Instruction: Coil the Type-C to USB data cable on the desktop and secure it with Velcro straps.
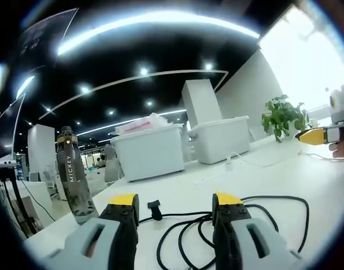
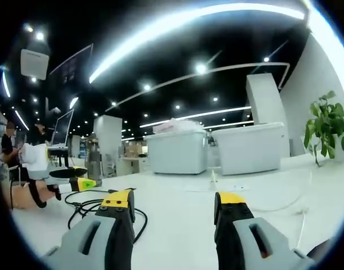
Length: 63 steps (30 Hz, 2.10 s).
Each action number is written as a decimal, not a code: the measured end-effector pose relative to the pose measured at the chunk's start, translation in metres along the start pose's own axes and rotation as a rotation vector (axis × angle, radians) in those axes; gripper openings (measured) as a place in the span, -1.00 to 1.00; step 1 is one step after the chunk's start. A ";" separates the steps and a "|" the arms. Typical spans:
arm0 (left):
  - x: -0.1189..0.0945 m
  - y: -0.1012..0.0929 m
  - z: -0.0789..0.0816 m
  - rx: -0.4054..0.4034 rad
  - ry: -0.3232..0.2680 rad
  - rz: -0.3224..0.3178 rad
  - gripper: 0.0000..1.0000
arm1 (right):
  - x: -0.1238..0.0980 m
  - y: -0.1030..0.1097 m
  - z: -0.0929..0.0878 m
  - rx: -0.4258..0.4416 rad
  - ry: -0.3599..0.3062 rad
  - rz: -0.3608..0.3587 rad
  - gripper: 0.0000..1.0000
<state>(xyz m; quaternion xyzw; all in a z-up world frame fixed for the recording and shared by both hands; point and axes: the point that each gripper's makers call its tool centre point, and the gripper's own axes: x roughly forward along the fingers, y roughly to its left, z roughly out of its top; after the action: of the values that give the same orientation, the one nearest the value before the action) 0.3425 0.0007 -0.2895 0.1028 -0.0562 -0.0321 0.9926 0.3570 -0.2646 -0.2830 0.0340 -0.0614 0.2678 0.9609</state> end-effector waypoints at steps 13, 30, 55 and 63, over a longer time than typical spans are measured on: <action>0.000 -0.001 -0.001 0.000 0.006 -0.004 0.06 | 0.000 0.001 -0.001 0.004 0.001 0.003 0.12; 0.001 -0.001 -0.004 0.003 0.016 -0.003 0.06 | 0.000 0.003 -0.001 0.007 0.003 0.009 0.12; -0.014 0.050 0.034 -0.080 -0.100 0.133 0.05 | 0.006 0.017 0.026 -0.076 -0.061 0.039 0.07; -0.010 0.089 0.061 -0.028 -0.162 0.169 0.05 | 0.046 0.067 0.034 -0.089 0.000 0.210 0.06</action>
<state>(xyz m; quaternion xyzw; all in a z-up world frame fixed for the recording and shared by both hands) 0.3296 0.0757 -0.2128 0.0808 -0.1442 0.0427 0.9853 0.3578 -0.1877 -0.2411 -0.0154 -0.0766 0.3642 0.9280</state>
